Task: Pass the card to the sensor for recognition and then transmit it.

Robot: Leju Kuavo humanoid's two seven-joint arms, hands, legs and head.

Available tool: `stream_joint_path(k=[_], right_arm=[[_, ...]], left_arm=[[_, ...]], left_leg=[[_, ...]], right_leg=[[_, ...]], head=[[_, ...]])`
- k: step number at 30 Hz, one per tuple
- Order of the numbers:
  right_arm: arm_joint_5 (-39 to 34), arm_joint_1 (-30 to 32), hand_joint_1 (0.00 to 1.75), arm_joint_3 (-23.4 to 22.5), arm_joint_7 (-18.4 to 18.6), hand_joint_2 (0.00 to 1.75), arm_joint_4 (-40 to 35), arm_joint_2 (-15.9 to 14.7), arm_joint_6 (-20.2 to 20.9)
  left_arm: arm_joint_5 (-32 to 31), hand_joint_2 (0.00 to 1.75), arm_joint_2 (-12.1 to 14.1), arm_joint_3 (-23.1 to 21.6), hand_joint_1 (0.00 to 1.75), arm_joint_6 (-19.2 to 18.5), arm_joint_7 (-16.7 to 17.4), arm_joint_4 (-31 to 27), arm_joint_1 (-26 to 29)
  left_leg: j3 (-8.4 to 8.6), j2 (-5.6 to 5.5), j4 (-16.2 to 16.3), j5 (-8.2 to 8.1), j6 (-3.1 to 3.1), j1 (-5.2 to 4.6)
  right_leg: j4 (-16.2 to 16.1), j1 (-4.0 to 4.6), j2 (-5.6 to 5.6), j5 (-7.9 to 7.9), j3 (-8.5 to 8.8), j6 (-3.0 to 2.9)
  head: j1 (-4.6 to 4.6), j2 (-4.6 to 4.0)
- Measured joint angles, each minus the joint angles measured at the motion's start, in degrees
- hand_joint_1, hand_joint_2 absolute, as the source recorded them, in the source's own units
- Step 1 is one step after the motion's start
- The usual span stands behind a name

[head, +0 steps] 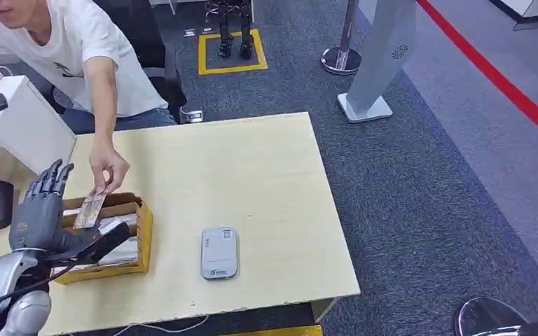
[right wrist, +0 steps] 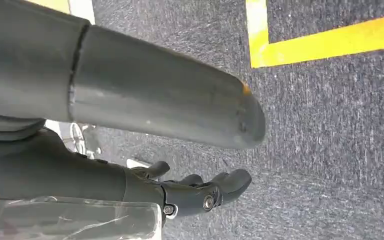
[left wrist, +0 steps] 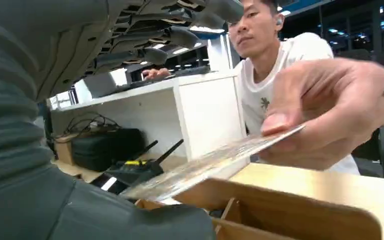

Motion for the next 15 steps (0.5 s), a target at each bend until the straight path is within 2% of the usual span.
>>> stream_joint_path(k=[3, 4, 5, 15], right_arm=[[0.1, 0.1, 0.0, 0.1, 0.2, 0.0, 0.0, 0.1, 0.0], [0.1, 0.1, 0.0, 0.1, 0.2, 0.0, 0.0, 0.2, 0.0], [0.1, 0.1, 0.0, 0.2, 0.2, 0.0, 0.0, 0.2, 0.0], [0.1, 0.1, 0.0, 0.4, -0.3, 0.0, 0.1, 0.2, -0.1]], left_arm=[[-0.2, 1.75, 0.5, -0.4, 0.0, -0.2, 0.0, 0.0, -0.4], [-0.2, 1.75, 0.6, -0.5, 0.33, -0.2, 0.1, 0.0, -0.5], [-0.1, 1.75, 0.7, -0.6, 1.75, -0.3, 0.2, 0.0, -0.6], [1.4, 1.75, 1.7, -1.2, 1.75, 1.3, -0.1, 0.0, 0.4]], left_leg=[[0.0, 0.0, 0.0, 0.0, 0.0, 0.01], [0.0, 0.0, 0.0, 0.0, 0.0, 0.01], [0.0, -0.01, 0.0, 0.0, 0.0, 0.01], [-0.01, -0.02, 0.0, 0.0, 0.0, 0.02]], right_leg=[[0.0, 0.0, 0.0, 0.0, -0.01, 0.0], [0.0, 0.0, 0.0, 0.0, -0.01, 0.0], [0.0, 0.0, 0.0, 0.0, -0.01, 0.0], [0.0, 0.0, -0.01, 0.0, -0.01, -0.01]], head=[[0.02, 0.0], [0.0, -0.02], [0.0, 0.0], [0.02, 0.0]])
